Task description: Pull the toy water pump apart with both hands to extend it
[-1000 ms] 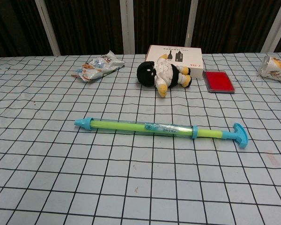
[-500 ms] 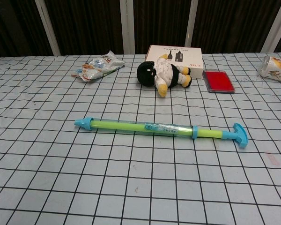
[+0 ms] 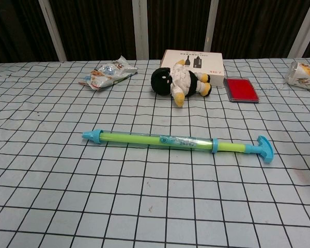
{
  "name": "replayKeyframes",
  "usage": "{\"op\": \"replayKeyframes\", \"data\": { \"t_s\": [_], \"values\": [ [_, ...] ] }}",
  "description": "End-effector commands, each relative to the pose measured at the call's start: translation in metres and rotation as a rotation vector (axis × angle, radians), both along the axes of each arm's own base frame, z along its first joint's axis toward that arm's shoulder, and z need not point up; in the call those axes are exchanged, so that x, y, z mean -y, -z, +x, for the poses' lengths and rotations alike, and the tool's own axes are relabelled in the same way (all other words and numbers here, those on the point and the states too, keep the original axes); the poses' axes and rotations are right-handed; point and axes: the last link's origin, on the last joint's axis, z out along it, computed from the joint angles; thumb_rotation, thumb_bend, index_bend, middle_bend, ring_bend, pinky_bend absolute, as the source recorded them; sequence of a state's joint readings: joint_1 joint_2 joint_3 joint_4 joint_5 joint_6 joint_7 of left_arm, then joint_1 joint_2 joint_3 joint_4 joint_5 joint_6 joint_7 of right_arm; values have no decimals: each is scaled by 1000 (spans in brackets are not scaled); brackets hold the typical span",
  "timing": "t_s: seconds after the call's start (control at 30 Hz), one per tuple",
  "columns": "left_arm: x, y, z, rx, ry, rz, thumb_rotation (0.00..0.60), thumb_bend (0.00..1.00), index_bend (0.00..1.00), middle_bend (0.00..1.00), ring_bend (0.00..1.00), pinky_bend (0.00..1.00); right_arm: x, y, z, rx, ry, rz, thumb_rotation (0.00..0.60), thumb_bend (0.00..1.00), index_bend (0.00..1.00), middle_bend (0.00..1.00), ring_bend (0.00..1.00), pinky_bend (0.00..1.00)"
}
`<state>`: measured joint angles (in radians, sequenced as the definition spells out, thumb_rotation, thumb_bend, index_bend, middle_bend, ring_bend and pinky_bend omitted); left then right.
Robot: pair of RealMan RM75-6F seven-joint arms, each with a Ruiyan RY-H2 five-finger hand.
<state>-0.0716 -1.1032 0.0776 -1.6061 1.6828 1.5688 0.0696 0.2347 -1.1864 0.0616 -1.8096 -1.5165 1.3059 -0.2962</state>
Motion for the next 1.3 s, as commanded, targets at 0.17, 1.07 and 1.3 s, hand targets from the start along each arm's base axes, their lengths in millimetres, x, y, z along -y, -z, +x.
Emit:
{"op": "replayKeyframes", "data": {
  "t_s": [0.17, 1.07, 1.3],
  "values": [
    [-2, -1, 0, 10, -8, -2, 600, 73, 0, 0, 0, 0, 31, 56, 59, 15, -54, 81, 600, 325, 328, 57, 0, 0],
    [-8, -7, 3, 47, 1, 27, 600, 74, 0, 0, 0, 0, 73, 130, 79, -106, 50, 29, 600, 324, 450, 118, 0, 0],
    [-7, -6, 4, 46, 3, 24, 600, 74, 0, 0, 0, 0, 72, 127, 69, -130, 80, 25, 600, 324, 470, 125, 0, 0]
  ]
}}
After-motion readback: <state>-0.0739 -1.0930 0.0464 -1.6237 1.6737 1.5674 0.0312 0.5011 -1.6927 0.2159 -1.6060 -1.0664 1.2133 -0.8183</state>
